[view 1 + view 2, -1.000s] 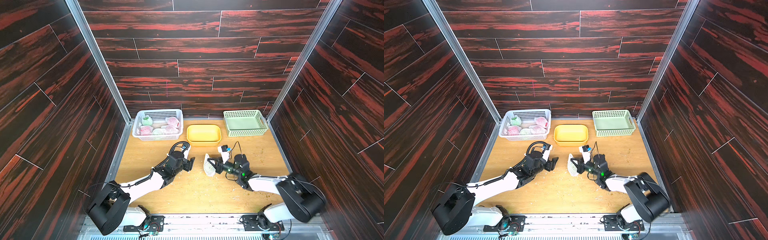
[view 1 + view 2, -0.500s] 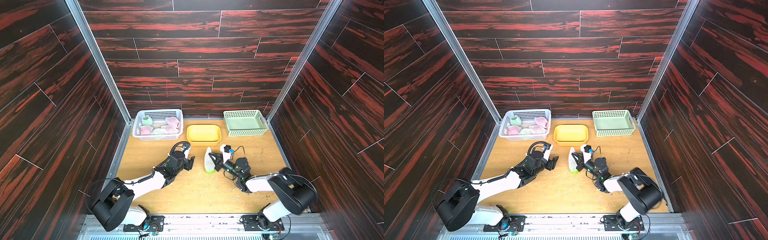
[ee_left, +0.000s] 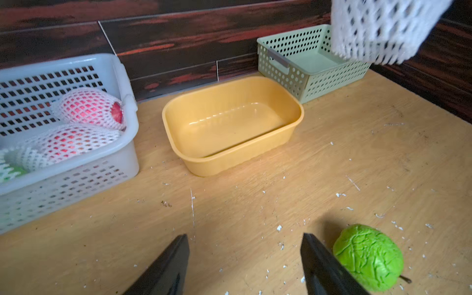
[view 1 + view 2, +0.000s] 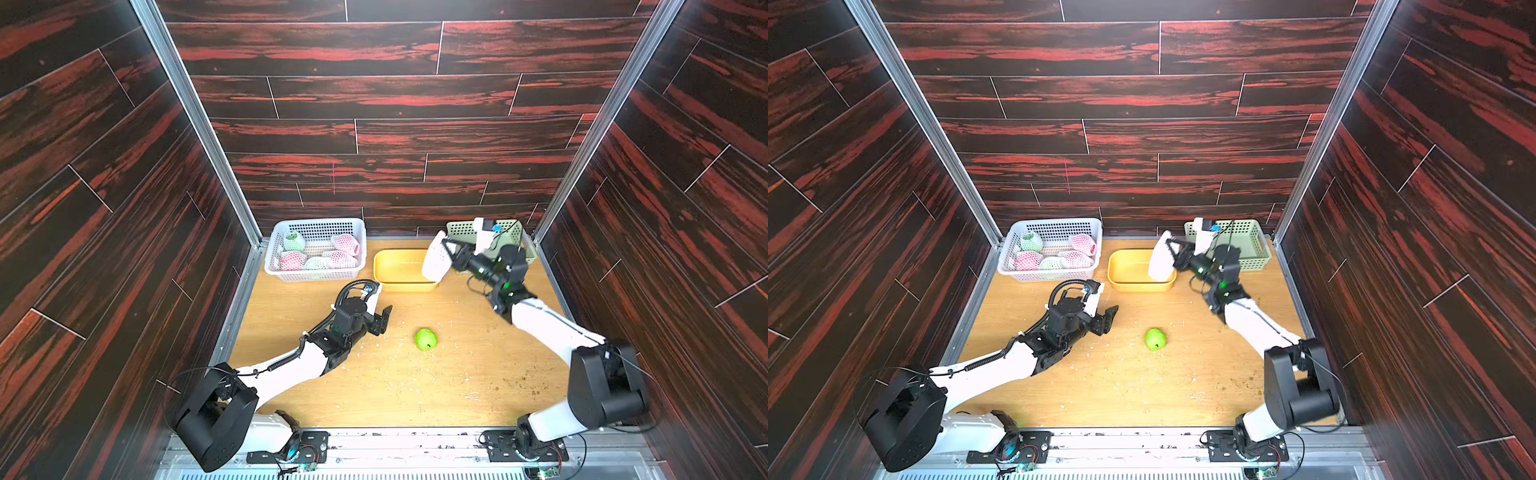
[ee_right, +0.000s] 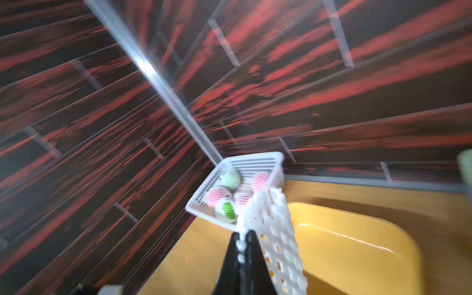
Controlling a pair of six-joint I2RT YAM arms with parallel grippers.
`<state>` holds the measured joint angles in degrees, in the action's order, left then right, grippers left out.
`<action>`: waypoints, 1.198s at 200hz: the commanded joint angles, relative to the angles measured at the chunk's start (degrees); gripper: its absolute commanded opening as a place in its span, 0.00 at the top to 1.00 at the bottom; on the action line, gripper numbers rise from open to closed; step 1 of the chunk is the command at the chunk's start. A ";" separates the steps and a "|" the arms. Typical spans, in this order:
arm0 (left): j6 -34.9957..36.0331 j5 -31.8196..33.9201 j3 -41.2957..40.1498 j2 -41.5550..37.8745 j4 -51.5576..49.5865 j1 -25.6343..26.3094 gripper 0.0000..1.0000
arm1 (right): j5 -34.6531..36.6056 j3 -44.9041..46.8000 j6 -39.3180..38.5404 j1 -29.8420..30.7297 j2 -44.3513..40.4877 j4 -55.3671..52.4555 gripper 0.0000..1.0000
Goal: Remove foam nets from apples
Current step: Remove the foam net from the apple, then place the foam net into the storage box.
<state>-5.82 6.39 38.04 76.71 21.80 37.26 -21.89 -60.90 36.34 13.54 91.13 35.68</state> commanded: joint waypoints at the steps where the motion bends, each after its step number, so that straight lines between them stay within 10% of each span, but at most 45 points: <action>1: 0.53 -1.26 1.78 -1.14 2.79 -0.34 0.25 | 0.30 -6.75 5.42 -1.43 7.94 -7.34 1.00; 128: 0.32 0.01 1.54 2.04 4.96 -0.37 0.24 | 17.01 -29.73 16.89 7.64 39.02 -5.28 1.00; 184: 0.56 0.22 1.26 2.13 4.67 -0.36 0.24 | 20.88 -27.48 11.53 8.43 36.83 -11.09 0.46; 239: 1.33 -0.67 2.34 3.36 4.94 -0.42 0.23 | 20.19 -23.03 1.80 8.43 30.13 -20.31 0.35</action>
<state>-5.30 6.42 39.44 79.24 25.76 37.10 -1.37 -84.27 44.36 21.63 127.22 21.74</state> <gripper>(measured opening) 0.768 0.639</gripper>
